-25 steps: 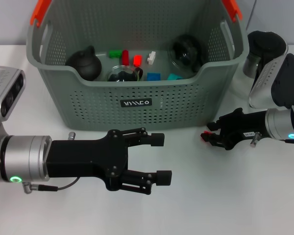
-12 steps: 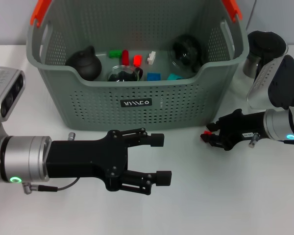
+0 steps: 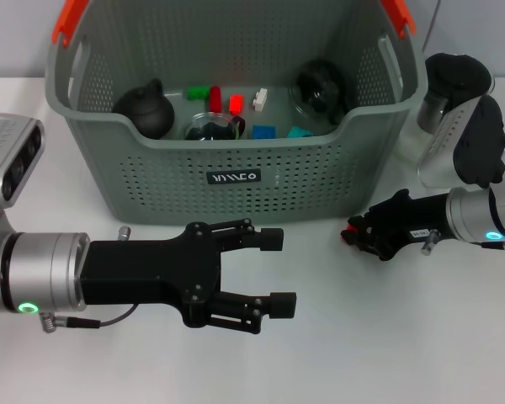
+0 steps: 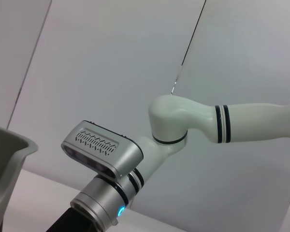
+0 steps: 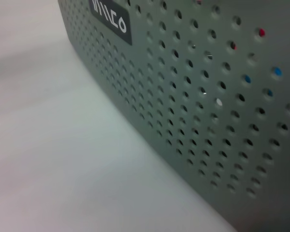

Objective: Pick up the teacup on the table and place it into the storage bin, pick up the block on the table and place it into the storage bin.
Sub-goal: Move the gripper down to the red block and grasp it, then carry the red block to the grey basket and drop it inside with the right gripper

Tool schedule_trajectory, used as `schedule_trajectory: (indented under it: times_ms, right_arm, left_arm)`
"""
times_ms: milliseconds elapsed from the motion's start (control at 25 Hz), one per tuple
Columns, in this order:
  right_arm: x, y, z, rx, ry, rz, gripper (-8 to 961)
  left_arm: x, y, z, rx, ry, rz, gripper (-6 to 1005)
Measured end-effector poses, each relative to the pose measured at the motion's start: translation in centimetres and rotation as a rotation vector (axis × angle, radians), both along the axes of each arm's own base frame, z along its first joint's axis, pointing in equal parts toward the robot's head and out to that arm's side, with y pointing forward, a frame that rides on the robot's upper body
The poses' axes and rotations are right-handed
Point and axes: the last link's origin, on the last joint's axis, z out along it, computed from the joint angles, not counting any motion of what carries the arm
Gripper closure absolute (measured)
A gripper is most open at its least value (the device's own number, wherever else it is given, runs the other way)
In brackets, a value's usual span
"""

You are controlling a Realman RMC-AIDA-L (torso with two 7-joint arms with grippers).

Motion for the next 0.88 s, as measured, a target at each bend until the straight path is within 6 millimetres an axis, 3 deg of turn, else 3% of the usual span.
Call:
schedule_trajectory:
  times_ms: [120,400,640,880]
  right_arm:
    - [-0.1,-0.1,0.0,-0.008,-0.001,0.002,757]
    - [0.1,-0.9,0.7,-0.044,0.030,0.000,758]
    - [-0.4,-2.7,2.8,-0.108,0.135,0.008,758]
    - [-1.7,-4.6,5.6,-0.187,0.307,0.036,757]
  left_arm:
    - [0.0,0.0,0.0,-0.001,0.001,0.001,65]
    - [-0.1,-0.1,0.1,-0.004,-0.001,0.002,65]
    - [-0.4,-0.4,0.1,-0.016,0.009,0.007,65]
    - [-2.4,-1.7,0.1,-0.061,0.073,0.057,65]
